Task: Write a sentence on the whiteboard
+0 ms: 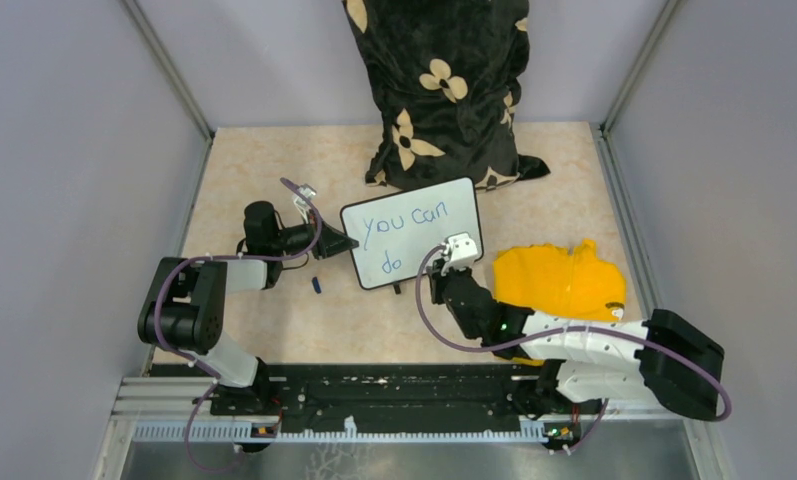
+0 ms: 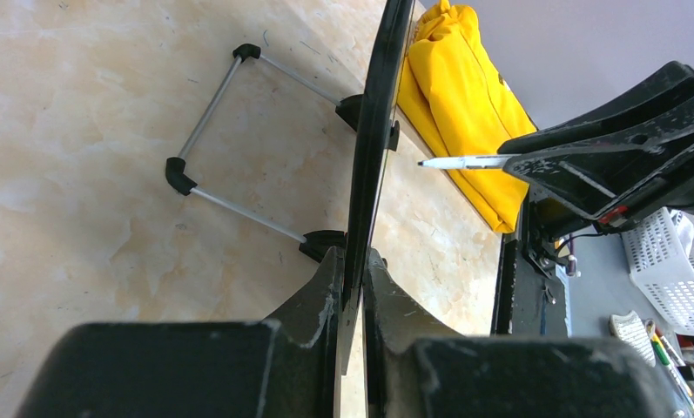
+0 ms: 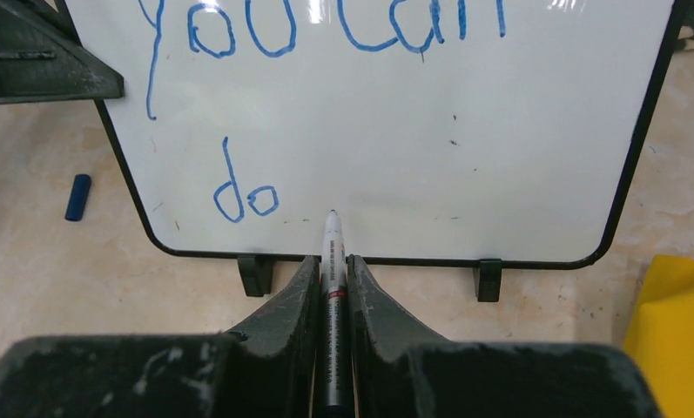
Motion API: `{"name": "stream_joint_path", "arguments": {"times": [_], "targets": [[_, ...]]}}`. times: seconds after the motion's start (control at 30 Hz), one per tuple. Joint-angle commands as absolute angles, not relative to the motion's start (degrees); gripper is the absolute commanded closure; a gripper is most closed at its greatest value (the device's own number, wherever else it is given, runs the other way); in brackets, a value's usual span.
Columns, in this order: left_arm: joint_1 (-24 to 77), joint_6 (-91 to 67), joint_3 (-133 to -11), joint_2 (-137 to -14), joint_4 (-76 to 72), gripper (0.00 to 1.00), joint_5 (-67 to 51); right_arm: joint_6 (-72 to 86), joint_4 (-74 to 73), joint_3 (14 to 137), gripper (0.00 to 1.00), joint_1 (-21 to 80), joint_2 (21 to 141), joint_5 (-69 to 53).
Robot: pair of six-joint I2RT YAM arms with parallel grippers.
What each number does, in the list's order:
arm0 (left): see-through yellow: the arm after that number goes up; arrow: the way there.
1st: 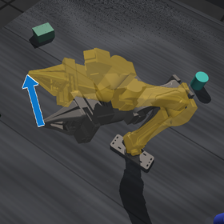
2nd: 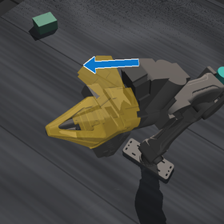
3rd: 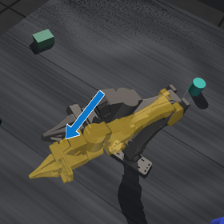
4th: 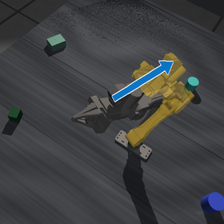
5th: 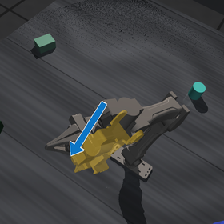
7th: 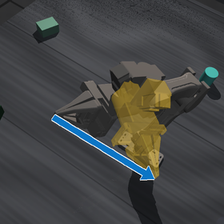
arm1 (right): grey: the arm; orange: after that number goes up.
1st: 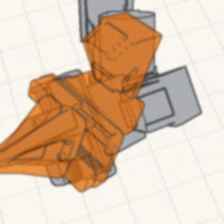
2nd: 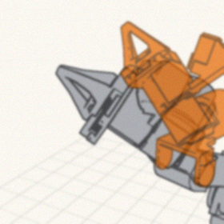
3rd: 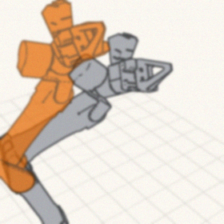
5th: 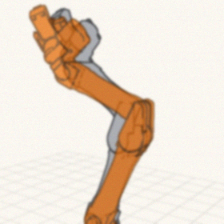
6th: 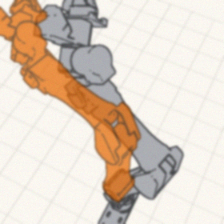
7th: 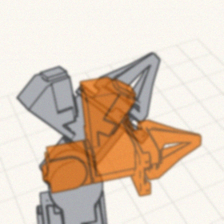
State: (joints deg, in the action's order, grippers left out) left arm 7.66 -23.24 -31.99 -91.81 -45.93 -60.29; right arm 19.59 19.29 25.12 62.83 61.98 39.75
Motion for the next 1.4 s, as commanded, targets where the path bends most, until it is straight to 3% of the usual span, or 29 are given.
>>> {"name": "stream_joint_path", "arguments": {"times": [0.0,0.67,1.37], "targets": [[8.42,-21.54,-32.15,-93.60,-41.11,0.87,-57.92,17.78,24.99,27.75,1.00,62.41,65.71,38.77],[8.39,-21.27,-32.34,-93.58,-40.54,0.87,-57.87,17.92,26.46,30.22,1.00,62.32,73.12,41.11],[8.42,-21.18,-32.35,-93.55,-40.43,0.87,-57.83,16.37,25.97,32.93,1.00,60.71,72.63,41.77]]}}
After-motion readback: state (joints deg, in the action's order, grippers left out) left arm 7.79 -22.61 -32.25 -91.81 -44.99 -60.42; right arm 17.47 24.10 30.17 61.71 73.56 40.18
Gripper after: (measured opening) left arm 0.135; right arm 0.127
